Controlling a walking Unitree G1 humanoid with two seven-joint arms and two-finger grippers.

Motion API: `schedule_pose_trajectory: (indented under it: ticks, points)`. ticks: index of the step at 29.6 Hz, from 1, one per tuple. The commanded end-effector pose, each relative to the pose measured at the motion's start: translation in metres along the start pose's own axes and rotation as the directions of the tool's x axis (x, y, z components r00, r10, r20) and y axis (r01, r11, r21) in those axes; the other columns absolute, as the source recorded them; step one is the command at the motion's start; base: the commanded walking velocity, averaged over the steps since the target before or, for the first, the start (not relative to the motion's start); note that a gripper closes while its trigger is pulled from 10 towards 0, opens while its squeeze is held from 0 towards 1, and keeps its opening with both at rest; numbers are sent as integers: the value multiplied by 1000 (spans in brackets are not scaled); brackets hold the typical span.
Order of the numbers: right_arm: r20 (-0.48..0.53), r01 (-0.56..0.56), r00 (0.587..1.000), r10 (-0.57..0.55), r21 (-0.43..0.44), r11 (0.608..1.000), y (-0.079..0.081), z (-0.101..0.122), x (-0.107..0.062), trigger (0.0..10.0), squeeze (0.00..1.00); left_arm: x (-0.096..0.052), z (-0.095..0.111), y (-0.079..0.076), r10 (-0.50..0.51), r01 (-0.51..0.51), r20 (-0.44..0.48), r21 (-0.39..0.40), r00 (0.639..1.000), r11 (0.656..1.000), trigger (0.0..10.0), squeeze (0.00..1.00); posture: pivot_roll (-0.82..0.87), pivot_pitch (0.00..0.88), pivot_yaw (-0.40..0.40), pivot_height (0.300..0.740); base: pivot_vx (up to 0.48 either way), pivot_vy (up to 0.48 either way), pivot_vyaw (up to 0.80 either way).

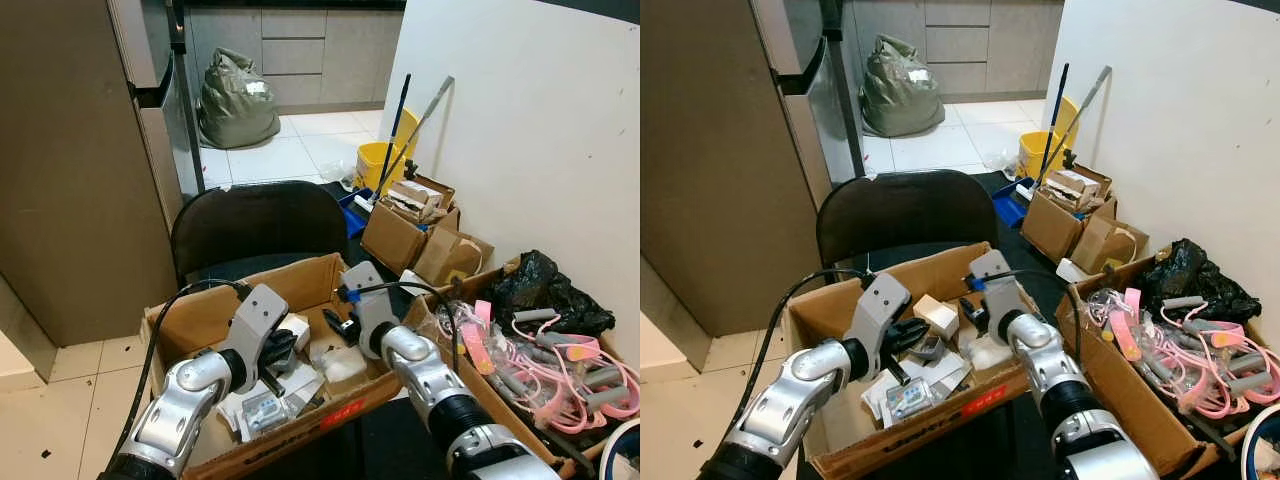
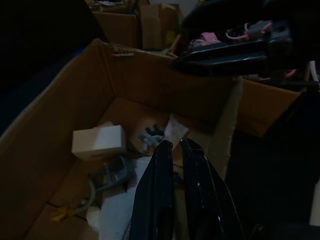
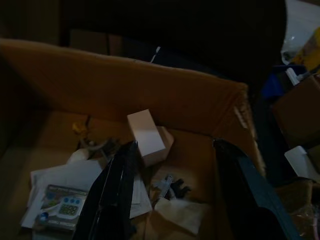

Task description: Picking trash to rubbish bin

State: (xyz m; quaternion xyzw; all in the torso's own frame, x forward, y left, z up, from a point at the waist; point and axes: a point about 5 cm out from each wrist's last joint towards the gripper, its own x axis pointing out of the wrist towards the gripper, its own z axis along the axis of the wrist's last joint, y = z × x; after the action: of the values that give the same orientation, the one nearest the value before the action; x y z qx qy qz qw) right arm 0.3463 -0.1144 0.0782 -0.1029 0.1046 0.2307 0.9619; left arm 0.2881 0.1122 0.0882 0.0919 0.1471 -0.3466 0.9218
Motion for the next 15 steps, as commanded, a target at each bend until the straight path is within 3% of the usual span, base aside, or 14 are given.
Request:
schedule_pose_trajectory:
  ticks: [1,4,6,7,9,13,15]
  points:
    - [16,35,999,-35,15,999,-6,-1,-3,10000,0,2,2,4,49,-49,8,3,999,999,10000,0,-38,37,-44,740,0,0,0]
    - [66,118,990,-121,54,992,-17,1,-9,10000,0,5,12,14,179,-174,73,-59,981,983,10000,0,-43,40,-50,740,0,0,0]
    - [96,228,967,-236,87,970,-31,-1,-20,10000,0,5,20,25,334,-321,135,-111,933,941,10000,0,-46,41,-49,740,0,0,0]
    - [96,228,967,-236,87,970,-31,-1,-20,10000,0,5,20,25,334,-321,135,-111,933,941,10000,0,-46,41,-49,740,0,0,0]
    - [109,309,940,-323,123,943,-41,-5,-29,10000,0,5,18,32,432,-419,116,-117,895,900,10000,0,-57,44,-41,740,0,0,0]
    - [89,411,899,-429,169,896,-53,-17,-44,10000,0,8,18,25,415,-405,116,-102,903,909,10000,0,-80,49,-23,740,0,0,-800]
    - [89,411,899,-429,169,896,-53,-17,-44,10000,0,8,18,25,415,-405,116,-102,903,909,10000,0,-80,49,-23,740,0,0,-800]
